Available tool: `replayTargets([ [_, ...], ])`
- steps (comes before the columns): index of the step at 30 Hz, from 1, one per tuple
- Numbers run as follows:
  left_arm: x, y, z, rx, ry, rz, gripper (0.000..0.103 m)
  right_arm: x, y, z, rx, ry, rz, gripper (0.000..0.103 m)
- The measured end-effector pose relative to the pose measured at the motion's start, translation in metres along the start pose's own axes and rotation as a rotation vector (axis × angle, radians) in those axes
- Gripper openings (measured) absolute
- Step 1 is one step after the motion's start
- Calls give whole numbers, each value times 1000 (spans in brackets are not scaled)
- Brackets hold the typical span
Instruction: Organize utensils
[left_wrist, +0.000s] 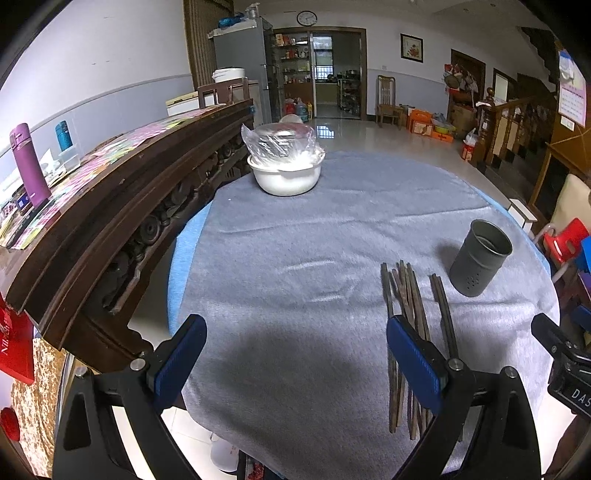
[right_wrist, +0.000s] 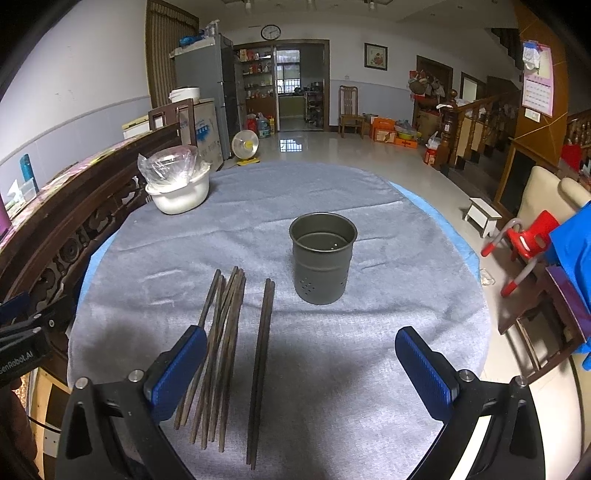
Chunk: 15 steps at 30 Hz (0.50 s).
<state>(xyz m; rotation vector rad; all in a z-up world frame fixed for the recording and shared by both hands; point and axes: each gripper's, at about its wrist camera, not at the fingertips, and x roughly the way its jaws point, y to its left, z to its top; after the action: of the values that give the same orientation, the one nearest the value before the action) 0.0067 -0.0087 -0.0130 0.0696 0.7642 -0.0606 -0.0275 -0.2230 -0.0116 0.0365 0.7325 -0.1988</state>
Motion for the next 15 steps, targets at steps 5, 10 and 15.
replayTargets([
  [5, -1, -5, 1, 24, 17, 8, 98, 1, 0, 0, -4, 32, -2, 103],
  [10, 1, -11, 2, 20, -11, -1, 98, 1, -3, 1, 3, 36, -1, 103],
  [15, 5, -13, 5, 10, 19, -16, 98, 5, -9, 1, 29, 5, 18, 103],
])
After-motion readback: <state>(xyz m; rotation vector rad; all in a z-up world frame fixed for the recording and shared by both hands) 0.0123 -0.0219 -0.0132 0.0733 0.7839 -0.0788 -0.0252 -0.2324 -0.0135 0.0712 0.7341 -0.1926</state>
